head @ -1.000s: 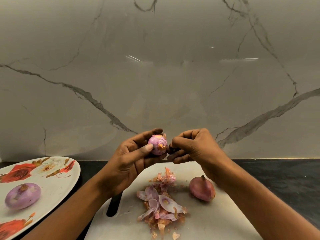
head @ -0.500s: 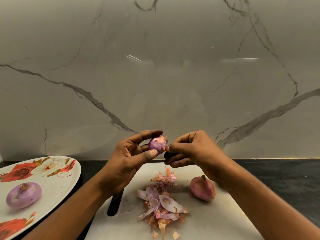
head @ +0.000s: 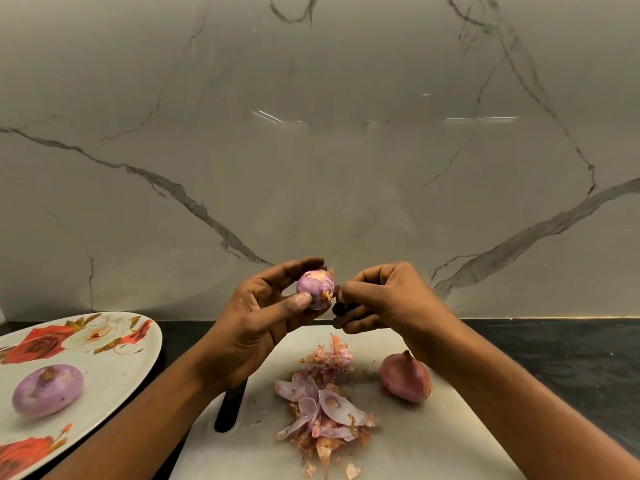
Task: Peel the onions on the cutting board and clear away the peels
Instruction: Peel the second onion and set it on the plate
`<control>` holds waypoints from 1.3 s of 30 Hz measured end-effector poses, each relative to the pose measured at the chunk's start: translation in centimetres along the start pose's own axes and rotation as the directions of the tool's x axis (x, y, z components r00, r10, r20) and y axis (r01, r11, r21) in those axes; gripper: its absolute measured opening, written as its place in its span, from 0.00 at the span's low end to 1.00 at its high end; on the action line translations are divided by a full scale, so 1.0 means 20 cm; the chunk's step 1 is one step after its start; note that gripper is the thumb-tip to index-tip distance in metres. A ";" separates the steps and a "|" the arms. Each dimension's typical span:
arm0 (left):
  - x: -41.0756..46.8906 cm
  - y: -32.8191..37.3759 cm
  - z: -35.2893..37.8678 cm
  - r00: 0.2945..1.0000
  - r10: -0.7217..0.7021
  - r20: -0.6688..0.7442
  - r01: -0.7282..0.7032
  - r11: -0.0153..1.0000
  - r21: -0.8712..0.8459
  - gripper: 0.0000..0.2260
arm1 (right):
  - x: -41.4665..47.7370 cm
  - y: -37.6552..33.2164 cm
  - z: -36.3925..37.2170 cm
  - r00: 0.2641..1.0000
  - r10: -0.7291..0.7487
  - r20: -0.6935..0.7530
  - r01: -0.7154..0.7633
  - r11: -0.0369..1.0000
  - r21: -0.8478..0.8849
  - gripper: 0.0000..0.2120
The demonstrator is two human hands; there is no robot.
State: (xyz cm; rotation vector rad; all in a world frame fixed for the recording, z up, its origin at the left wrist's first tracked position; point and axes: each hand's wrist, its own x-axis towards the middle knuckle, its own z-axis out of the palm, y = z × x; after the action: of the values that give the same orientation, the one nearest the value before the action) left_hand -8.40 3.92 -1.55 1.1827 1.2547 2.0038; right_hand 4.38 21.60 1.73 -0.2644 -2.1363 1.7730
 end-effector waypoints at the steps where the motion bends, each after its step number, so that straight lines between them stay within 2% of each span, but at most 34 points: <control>1: 0.00 0.00 0.00 1.000 0.001 -0.002 -0.001 1.000 0.005 0.25 | 0.00 0.00 0.00 1.000 0.000 0.005 0.000 1.000 0.009 0.06; 8: 0.00 0.00 -0.02 1.000 0.019 -0.013 -0.018 0.998 0.059 0.23 | -0.01 -0.01 -0.02 0.997 0.021 0.071 -0.022 1.000 0.014 0.05; 13: -0.01 0.01 -0.02 1.000 0.024 0.007 -0.025 0.995 0.099 0.25 | -0.01 -0.01 -0.02 0.998 0.016 0.068 -0.016 1.000 -0.008 0.06; 24: -0.01 0.00 -0.01 0.998 0.057 0.015 -0.059 0.976 0.210 0.22 | -0.01 -0.01 0.00 0.999 0.002 0.045 0.001 0.998 -0.062 0.06; 30: -0.01 0.00 0.01 0.999 0.040 0.004 -0.041 0.983 0.182 0.23 | -0.01 -0.01 0.00 0.999 -0.001 0.041 0.004 0.998 -0.060 0.06; 39: -0.01 0.01 0.01 1.000 0.003 0.025 -0.004 1.000 0.027 0.22 | 0.00 -0.01 -0.02 1.000 -0.010 0.018 0.011 0.999 -0.053 0.07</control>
State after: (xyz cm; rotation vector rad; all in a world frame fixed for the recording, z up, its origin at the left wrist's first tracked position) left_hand -8.10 3.85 -1.34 1.2197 1.2717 1.9747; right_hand 4.54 22.02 1.94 -0.2521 -2.1951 1.7213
